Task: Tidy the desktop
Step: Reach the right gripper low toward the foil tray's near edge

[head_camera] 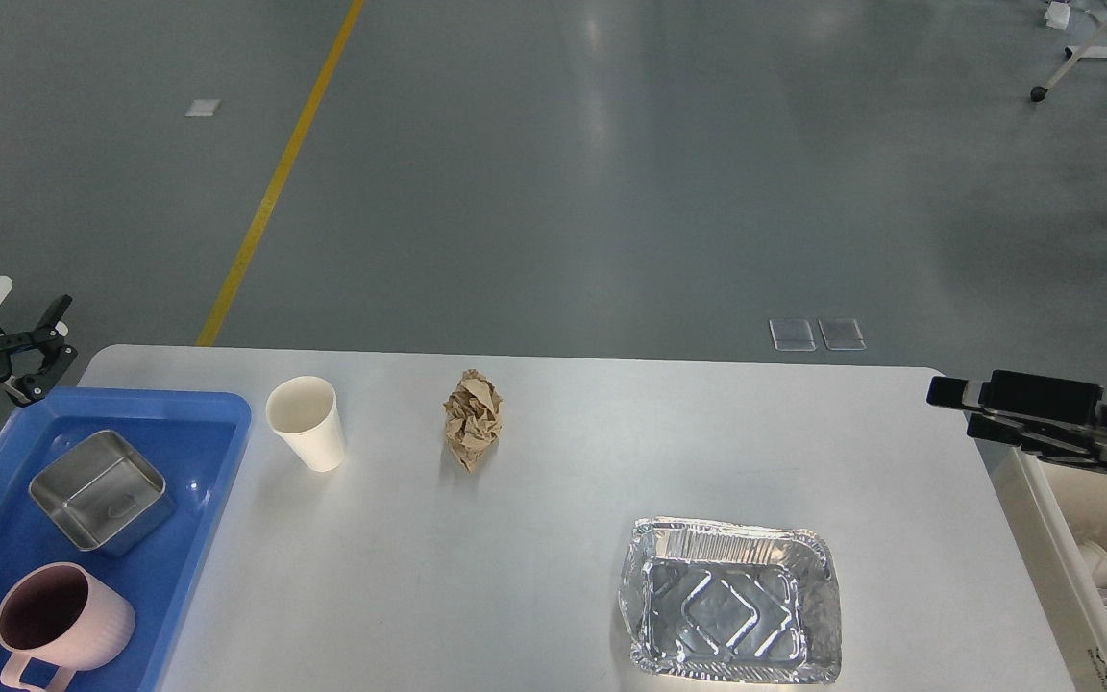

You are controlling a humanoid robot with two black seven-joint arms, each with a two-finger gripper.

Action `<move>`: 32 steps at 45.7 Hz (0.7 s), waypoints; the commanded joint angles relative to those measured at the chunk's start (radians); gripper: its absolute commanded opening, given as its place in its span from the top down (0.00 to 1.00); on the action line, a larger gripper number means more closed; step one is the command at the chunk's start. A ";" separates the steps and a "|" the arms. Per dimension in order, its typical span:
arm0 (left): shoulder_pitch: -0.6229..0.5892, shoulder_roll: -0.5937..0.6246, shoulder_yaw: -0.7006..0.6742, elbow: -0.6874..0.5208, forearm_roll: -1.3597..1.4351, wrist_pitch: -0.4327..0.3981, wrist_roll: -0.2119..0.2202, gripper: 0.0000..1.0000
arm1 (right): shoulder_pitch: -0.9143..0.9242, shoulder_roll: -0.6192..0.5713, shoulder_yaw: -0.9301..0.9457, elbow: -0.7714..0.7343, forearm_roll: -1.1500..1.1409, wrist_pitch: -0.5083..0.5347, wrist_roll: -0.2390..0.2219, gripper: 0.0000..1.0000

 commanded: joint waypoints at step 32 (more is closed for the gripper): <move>0.012 0.005 0.000 0.003 0.000 -0.022 0.040 0.03 | -0.011 0.209 -0.067 -0.130 -0.232 -0.003 -0.005 0.00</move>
